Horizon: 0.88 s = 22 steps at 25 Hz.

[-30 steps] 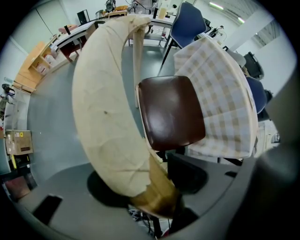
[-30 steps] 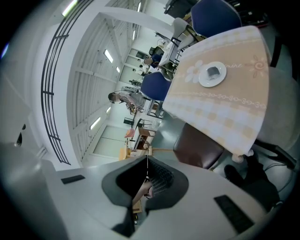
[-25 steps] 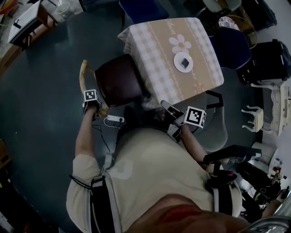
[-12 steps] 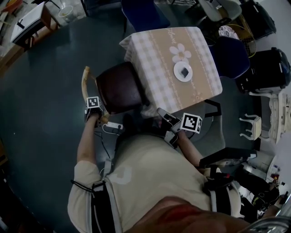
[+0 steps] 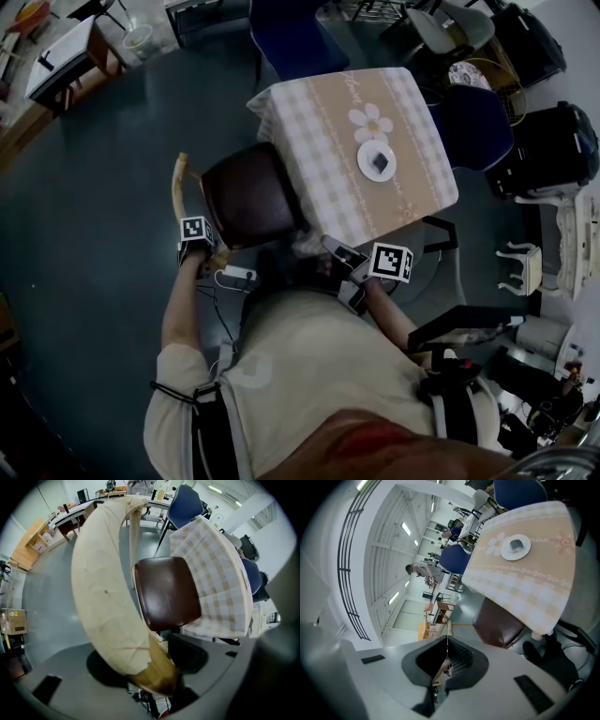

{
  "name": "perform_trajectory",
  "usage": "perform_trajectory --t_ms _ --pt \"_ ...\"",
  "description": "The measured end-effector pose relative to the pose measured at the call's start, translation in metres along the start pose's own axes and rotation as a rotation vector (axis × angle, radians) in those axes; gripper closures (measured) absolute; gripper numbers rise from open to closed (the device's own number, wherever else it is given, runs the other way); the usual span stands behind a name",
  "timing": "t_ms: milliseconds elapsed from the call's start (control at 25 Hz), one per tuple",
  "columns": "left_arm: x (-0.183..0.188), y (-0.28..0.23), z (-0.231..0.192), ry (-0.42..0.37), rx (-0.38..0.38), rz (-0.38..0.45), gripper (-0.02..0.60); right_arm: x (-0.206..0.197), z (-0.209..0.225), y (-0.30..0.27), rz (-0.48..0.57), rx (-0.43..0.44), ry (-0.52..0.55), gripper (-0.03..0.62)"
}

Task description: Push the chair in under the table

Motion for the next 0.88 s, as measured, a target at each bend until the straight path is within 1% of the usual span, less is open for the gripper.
perform_trajectory --t_ms 80,280,400,480,680,880 --pt "-0.005 0.002 0.0 -0.001 -0.029 0.008 0.322 -0.002 -0.001 0.002 -0.004 -0.003 0.002 0.582" --pt "-0.008 0.003 0.0 -0.004 -0.083 -0.013 0.322 0.002 0.002 0.003 0.013 -0.009 -0.011 0.582" --pt "0.0 0.006 0.003 -0.009 -0.112 0.008 0.322 0.006 0.002 0.001 0.016 -0.023 -0.013 0.582" --pt "0.002 0.007 0.005 -0.011 -0.126 0.016 0.324 0.009 -0.002 -0.001 0.018 -0.004 0.0 0.582" --pt "-0.009 0.009 -0.007 0.001 -0.133 -0.006 0.325 0.003 0.0 0.001 0.017 -0.013 -0.01 0.582" --pt "-0.012 0.015 -0.017 -0.011 -0.119 -0.021 0.33 0.006 0.001 0.002 0.022 -0.023 -0.011 0.582"
Point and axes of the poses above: the fingertips, and each gripper's own axes: y backward along the fingers, z to its right, x out of its top, the point moved 3 cm from there along y, backward along the fingers, and after that the axes turned 2 degrees about -y, right-handed, at the moved point
